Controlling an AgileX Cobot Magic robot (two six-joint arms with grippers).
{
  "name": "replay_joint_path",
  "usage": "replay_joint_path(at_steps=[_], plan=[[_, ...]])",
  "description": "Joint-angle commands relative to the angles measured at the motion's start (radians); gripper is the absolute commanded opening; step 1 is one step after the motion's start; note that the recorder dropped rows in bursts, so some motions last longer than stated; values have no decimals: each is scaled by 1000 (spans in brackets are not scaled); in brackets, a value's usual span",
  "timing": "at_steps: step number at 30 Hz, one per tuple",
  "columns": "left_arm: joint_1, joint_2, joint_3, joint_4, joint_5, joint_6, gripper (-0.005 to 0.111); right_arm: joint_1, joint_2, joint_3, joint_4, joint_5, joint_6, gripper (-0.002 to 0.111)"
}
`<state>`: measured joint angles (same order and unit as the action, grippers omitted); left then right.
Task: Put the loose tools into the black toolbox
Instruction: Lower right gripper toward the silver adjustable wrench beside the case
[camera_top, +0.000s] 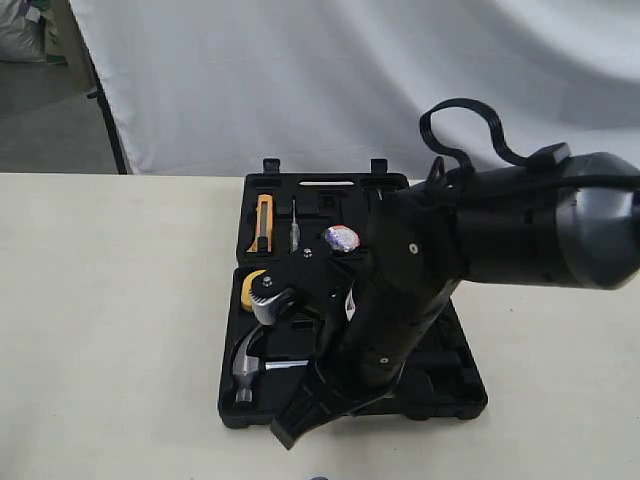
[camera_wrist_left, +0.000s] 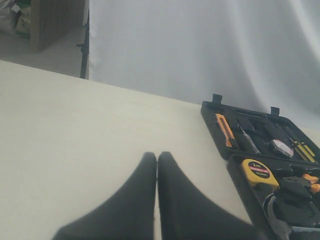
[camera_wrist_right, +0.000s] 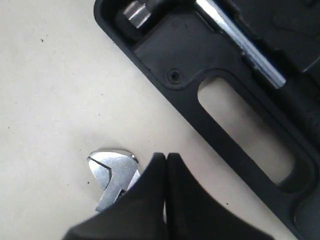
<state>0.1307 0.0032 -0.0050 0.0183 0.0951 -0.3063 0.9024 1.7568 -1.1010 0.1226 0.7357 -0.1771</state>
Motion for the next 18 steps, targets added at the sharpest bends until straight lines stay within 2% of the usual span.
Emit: replay_joint_path(at_steps=[1, 14, 17, 18], plan=[[25, -3, -3, 4, -7, -5, 1, -3, -9, 5, 15, -2, 13, 0], [25, -3, -3, 4, -7, -5, 1, -3, -9, 5, 15, 5, 67, 2], [25, -3, -3, 4, -7, -5, 1, -3, -9, 5, 15, 5, 85, 16], [25, -3, -3, 4, -7, -5, 1, -3, -9, 5, 15, 7, 88, 31]])
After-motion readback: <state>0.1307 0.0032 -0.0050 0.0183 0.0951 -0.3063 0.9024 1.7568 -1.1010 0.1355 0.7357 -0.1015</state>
